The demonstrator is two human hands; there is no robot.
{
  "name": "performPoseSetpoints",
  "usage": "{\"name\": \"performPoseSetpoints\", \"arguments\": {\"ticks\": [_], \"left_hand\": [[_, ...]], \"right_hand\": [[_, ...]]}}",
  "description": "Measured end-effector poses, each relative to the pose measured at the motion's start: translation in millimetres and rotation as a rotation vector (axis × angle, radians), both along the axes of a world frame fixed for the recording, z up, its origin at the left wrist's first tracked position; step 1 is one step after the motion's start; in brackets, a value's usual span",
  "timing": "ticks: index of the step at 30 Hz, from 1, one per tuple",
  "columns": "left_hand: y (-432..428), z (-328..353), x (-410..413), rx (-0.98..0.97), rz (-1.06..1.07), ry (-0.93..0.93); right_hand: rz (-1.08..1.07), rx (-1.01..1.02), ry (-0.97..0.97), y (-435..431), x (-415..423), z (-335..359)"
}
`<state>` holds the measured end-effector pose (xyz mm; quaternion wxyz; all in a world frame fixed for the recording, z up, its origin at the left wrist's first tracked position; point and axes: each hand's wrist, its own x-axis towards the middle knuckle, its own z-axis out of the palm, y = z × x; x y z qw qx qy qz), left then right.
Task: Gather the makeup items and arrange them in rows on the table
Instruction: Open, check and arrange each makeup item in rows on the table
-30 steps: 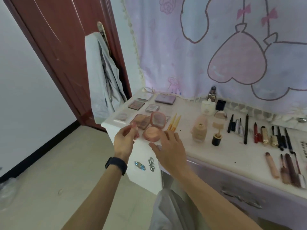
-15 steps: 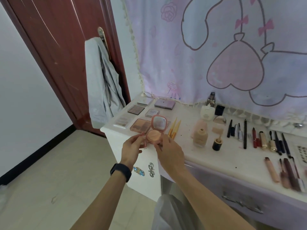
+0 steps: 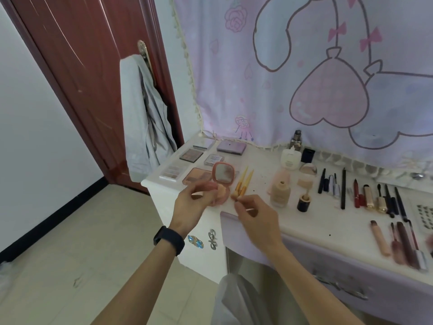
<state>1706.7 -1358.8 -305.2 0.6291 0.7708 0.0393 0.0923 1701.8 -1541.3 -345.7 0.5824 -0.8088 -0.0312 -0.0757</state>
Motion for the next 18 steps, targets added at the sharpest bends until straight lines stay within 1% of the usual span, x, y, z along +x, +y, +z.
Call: {"name": "performPoseSetpoints", "arguments": {"ticks": [2, 4, 5, 8, 10, 13, 16, 18], "left_hand": [[-16, 4, -8, 0.157, -0.134, -0.065], [-35, 4, -14, 0.286, -0.236, -0.107], [-45, 4, -17, 0.346, -0.286, -0.128], [-76, 4, -21, 0.504, -0.441, -0.190], [-96, 4, -24, 0.546, -0.498, -0.233], [-122, 1, -30, 0.597, -0.520, -0.298], [-140, -7, -33, 0.543, -0.516, -0.332], [-148, -14, -36, 0.478, -0.508, -0.308]], "right_hand": [[0.021, 0.229, 0.110, -25, -13, 10], [0.043, 0.373, 0.200, -50, -26, 18], [0.039, 0.401, 0.225, -60, -34, 22], [0.001, 0.385, 0.254, -88, -51, 21], [-0.042, 0.398, 0.265, -103, -59, 19], [-0.081, 0.457, 0.278, -122, -69, 17], [-0.133, 0.514, 0.274, -141, -78, 7], [-0.165, 0.613, 0.292, -153, -84, 3]]}}
